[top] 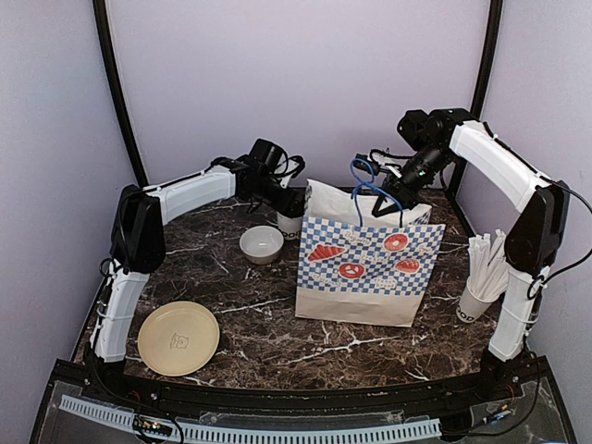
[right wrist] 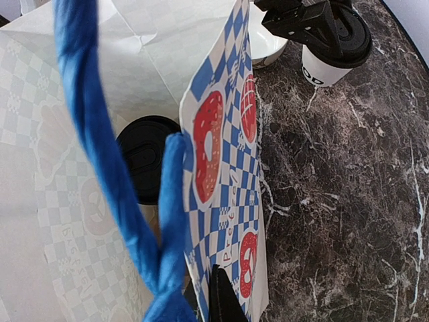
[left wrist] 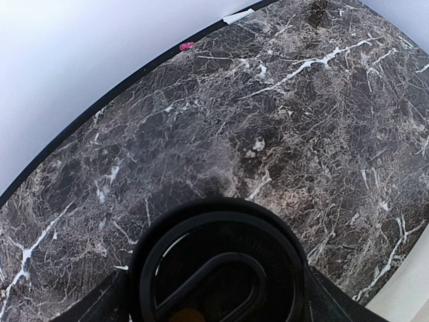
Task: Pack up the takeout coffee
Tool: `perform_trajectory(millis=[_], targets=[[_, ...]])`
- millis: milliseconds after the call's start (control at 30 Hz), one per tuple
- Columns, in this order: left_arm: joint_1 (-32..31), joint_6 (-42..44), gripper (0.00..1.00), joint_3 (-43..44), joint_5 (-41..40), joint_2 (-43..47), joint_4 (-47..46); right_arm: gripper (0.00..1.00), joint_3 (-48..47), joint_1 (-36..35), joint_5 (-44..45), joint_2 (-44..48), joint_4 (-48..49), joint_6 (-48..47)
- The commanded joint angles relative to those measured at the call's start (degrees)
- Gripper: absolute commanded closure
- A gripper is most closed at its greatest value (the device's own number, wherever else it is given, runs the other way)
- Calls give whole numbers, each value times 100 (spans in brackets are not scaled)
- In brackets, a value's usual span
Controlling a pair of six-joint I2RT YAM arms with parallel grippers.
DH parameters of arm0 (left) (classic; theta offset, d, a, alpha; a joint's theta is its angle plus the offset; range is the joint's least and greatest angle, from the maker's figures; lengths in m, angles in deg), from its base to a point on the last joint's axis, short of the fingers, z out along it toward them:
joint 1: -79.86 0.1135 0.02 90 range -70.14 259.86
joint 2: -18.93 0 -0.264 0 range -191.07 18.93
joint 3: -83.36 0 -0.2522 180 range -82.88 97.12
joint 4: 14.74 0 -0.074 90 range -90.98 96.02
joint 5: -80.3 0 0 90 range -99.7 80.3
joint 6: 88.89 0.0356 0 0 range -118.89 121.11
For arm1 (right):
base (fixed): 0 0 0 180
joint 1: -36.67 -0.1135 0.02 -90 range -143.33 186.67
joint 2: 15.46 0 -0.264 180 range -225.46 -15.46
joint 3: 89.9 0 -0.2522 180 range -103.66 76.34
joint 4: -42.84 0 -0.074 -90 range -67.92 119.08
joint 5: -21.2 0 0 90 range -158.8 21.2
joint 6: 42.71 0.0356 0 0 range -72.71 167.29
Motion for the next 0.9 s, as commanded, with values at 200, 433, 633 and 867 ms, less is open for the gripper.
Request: perform_trajectory(millis=[200,433,633,867], targets=[[31,0,25,126,-52,994,341,99,-261,-42,-102,-178,-15,114],[32,139,25,-275,-291,2185,507,99,-418,-55,-175,-311,-7,173],[27,78,25,-1049,-313,3646,634,99,-549,-236,-136,-428,224,390],[-117,0,25,-1857,1106,5520,603,100,-1287,-584,-14,-947,660,880]])
